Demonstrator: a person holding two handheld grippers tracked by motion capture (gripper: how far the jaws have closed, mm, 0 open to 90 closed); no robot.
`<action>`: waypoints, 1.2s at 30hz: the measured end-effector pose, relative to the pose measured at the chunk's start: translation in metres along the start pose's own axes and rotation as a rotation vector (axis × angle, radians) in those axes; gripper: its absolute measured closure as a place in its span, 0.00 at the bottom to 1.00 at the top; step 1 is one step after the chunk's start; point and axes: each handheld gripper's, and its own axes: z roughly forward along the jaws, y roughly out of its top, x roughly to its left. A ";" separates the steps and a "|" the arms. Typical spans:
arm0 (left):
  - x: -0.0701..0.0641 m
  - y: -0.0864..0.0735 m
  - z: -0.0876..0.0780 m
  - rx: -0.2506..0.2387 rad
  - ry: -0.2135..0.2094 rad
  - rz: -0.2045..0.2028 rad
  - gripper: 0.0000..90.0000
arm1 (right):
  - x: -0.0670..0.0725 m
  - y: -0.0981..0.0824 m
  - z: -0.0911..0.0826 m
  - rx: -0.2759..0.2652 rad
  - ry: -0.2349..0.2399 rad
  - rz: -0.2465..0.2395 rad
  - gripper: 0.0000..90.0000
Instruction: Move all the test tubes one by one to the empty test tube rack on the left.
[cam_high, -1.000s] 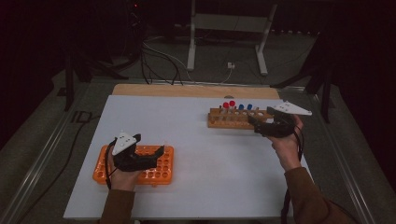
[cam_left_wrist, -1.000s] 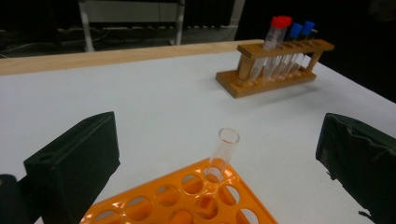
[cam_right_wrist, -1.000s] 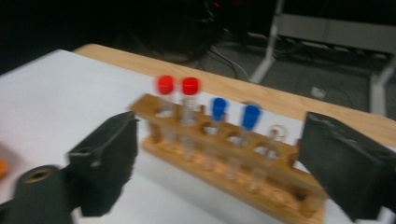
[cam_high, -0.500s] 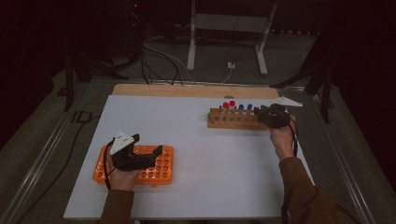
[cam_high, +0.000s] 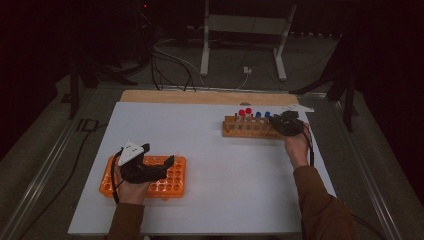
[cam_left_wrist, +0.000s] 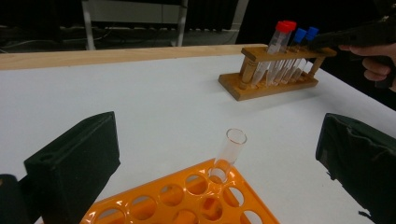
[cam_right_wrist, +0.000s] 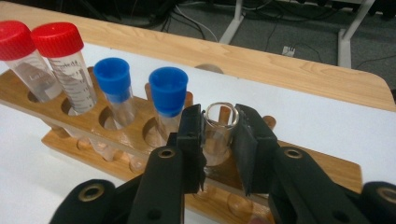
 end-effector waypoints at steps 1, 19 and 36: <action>0.000 0.000 0.000 0.000 0.001 0.002 0.01 | 0.000 0.000 0.000 -0.001 0.002 0.010 0.84; -0.001 -0.001 0.001 0.009 0.007 0.003 0.01 | -0.001 0.013 -0.035 -0.132 0.022 0.008 0.85; -0.013 0.001 0.010 0.031 -0.001 0.050 0.01 | 0.016 0.019 -0.082 -0.204 0.112 -0.069 0.85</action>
